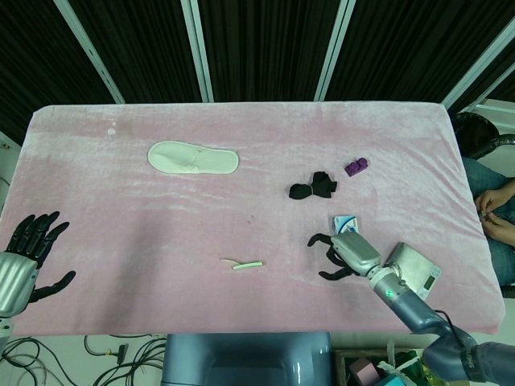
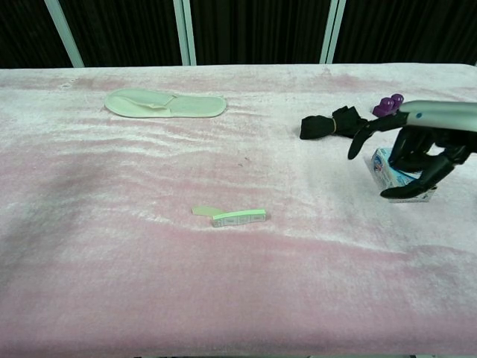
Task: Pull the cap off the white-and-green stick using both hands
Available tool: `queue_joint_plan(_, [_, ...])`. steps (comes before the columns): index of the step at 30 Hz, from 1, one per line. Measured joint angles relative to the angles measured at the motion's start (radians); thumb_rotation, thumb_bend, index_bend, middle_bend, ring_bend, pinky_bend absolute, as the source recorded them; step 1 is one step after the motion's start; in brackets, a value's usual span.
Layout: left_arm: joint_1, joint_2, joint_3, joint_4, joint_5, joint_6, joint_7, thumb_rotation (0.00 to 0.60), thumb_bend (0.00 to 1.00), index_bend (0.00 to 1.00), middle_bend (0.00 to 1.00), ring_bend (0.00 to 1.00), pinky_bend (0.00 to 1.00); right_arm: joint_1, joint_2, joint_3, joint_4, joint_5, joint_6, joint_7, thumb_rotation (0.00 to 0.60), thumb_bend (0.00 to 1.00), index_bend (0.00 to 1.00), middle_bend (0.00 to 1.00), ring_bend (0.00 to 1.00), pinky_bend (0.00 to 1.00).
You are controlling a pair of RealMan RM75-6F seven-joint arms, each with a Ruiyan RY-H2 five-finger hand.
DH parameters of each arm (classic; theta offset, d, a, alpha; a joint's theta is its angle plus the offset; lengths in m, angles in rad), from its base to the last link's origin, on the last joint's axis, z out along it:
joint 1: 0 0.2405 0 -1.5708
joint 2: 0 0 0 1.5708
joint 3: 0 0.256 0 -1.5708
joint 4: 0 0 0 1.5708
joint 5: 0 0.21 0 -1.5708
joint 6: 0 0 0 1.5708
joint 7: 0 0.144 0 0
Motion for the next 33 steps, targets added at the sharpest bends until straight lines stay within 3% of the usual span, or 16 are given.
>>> queue_joint_plan(7, [0.010,-0.011,-0.021,0.007,0.001,-0.016,0.008,0.600,0.22,0.11,0.02,0.00,0.00,0.055,-0.105,0.045,-0.020,0.158,-0.076,-0.201,0.600,0.17,0.33,0.93,0.89,0.93])
queue_joint_plan(18, [0.025,-0.022,-0.052,-0.007,-0.025,-0.058,0.080,0.600,0.22,0.11,0.02,0.00,0.00,0.142,-0.266,0.117,-0.043,0.429,-0.068,-0.452,0.600,0.21,0.34,0.93,0.89,0.94])
queue_joint_plan(24, [0.032,-0.024,-0.068,-0.013,-0.021,-0.070,0.085,0.600,0.22,0.11,0.02,0.00,0.00,0.177,-0.352,0.145,-0.013,0.505,-0.022,-0.544,0.600,0.23,0.36,0.93,0.89,0.94])
queue_joint_plan(33, [0.038,-0.026,-0.080,-0.015,-0.020,-0.085,0.089,0.600,0.22,0.11,0.02,0.00,0.00,0.193,-0.394,0.156,0.026,0.534,-0.018,-0.574,0.600,0.23,0.39,0.94,0.89,0.99])
